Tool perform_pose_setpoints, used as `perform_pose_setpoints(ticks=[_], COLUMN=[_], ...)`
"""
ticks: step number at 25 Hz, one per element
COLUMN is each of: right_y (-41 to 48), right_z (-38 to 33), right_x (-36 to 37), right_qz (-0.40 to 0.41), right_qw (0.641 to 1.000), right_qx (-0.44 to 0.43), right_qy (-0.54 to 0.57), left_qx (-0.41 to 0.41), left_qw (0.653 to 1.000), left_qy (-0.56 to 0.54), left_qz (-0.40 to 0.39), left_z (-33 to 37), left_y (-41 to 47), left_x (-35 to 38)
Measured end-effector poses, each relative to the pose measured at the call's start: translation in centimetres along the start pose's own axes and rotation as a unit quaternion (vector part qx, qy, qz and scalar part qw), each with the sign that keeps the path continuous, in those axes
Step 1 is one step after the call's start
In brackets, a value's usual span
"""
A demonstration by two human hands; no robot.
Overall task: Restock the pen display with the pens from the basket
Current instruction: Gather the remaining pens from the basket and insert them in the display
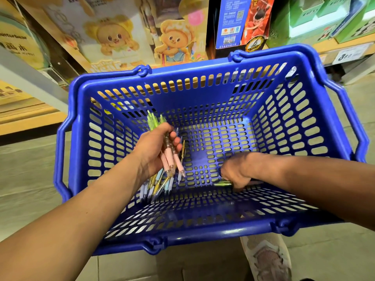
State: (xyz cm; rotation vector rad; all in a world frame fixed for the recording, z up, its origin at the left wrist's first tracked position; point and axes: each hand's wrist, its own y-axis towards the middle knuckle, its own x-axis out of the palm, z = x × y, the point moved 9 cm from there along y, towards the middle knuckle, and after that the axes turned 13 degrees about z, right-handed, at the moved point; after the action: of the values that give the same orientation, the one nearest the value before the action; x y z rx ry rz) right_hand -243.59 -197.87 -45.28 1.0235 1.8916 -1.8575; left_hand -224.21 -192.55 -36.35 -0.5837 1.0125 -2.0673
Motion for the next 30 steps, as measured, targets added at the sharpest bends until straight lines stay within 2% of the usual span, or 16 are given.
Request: perform_pose_setpoints(ticks=[2,4,5,6,8,9,11,13,14,17,18,20,23,24,26,30], right_y=[-0.3,0.1,0.1,0.5,1.0,1.0,1.2,1.3,1.2,0.9,1.0,1.2,1.3,1.2,0.6,-0.1], right_z=[0.1,-0.3,-0.5,-0.7,-1.1,-1.4,-1.4,-1.0,-1.0,-1.7,-2.2,-3.5,-4.3,-4.1,-3.5,-2.4], right_x=[-0.3,-1.8,-2.8,-4.1,-6.9,-8.5,-11.2,-12.5,-12.7,-11.4,-10.7,-10.0,-11.3,-11.9,-12.7,-14.0], right_qz=[-0.053,-0.039,-0.015,0.017,0.074,0.096,0.137,0.168,0.178,0.215,0.22,0.207,0.174,0.172,0.181,0.197], right_qw=[0.998,0.976,0.946,0.904,0.786,0.723,0.618,0.536,0.512,0.491,0.466,0.366,0.163,0.123,0.085,0.062], right_qx=[0.02,0.06,0.068,0.072,0.071,0.062,0.063,0.089,0.105,0.175,0.196,0.208,0.148,0.134,0.129,0.144], right_qy=[0.04,0.203,0.316,0.421,0.609,0.682,0.771,0.823,0.834,0.826,0.834,0.883,0.96,0.968,0.971,0.968], left_qx=[0.004,0.008,0.012,0.016,0.023,0.026,0.03,0.033,0.037,0.05,0.057,0.073,0.073,0.068,0.055,0.061], left_qw=[1.0,1.0,1.0,1.0,0.999,0.999,0.998,0.997,0.996,0.994,0.992,0.987,0.978,0.976,0.972,0.967], left_qy=[-0.002,-0.009,-0.013,-0.014,-0.008,-0.006,-0.004,-0.01,-0.019,-0.061,-0.08,-0.124,-0.18,-0.195,-0.216,-0.219], left_qz=[0.005,0.015,0.018,0.02,0.027,0.034,0.052,0.07,0.075,0.081,0.078,0.069,0.073,0.072,0.079,0.11], left_z=[-0.1,0.0,0.1,0.2,0.3,0.3,0.2,0.2,0.4,1.3,1.7,2.5,3.1,3.2,3.2,3.1], left_y=[0.2,0.5,0.5,0.6,0.7,0.6,0.6,0.6,0.6,0.4,0.2,-0.2,-0.9,-1.2,-1.8,-2.7], left_x=[0.0,-0.2,-0.3,-0.3,-0.5,-0.5,-0.6,-0.9,-1.1,-0.9,-0.6,0.5,1.9,2.3,3.3,4.8])
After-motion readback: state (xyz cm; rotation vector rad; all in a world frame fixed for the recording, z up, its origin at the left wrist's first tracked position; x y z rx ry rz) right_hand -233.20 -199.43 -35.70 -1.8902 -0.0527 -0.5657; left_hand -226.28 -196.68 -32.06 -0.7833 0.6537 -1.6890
